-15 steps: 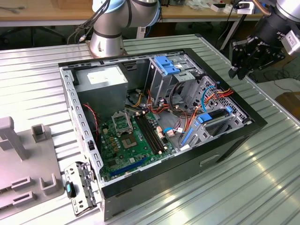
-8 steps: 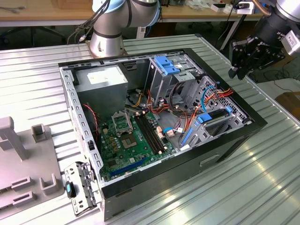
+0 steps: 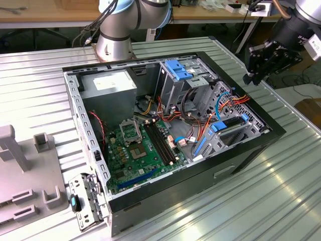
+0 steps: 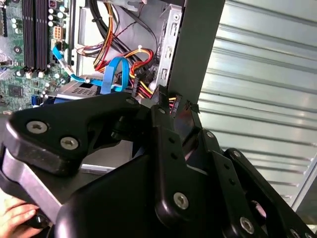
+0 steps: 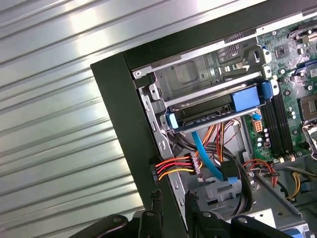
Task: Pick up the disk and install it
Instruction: 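Insert the first disk wire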
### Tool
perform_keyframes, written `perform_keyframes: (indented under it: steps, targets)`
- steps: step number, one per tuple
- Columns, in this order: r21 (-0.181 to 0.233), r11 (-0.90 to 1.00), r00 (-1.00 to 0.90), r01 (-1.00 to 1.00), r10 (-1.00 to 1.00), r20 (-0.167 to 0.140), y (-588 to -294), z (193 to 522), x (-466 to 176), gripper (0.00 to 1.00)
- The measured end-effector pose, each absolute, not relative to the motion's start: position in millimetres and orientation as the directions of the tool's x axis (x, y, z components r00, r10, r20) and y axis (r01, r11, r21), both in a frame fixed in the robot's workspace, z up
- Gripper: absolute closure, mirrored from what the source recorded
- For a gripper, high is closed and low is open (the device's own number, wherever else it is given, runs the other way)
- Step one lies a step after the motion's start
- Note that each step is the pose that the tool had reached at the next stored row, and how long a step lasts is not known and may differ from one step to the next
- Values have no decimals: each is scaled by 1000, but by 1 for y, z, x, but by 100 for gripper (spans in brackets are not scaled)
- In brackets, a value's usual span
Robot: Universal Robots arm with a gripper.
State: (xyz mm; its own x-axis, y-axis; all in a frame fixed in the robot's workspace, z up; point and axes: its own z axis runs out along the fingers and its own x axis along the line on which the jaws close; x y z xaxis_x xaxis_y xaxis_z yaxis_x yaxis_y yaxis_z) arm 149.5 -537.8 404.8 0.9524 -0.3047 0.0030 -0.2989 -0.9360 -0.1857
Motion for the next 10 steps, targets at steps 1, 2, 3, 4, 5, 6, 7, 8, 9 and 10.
perform_keyframes:
  steps: [1, 2, 3, 4, 5, 6, 7, 8, 9, 10]
  targets:
    - [-186, -939, 956, -289, -295, 3, -538, 404, 150, 68]
    - [-186, -948, 964, -260, -265, 5, -538, 403, 150, 68]
    - [-187, -953, 970, -238, -244, 11, -538, 403, 150, 68]
    - [-189, -954, 970, -234, -241, 16, -538, 402, 150, 68]
    - [-190, -954, 970, -233, -241, 22, -538, 401, 150, 68]
    - [-191, -954, 970, -232, -241, 27, -538, 400, 150, 68]
    - [-191, -954, 970, -231, -241, 32, -538, 400, 150, 68]
    - [-191, -954, 970, -230, -241, 38, -538, 400, 150, 68]
    - [-191, -955, 970, -229, -241, 42, -538, 399, 150, 68]
    - [-190, -955, 969, -228, -241, 47, -538, 399, 150, 68]
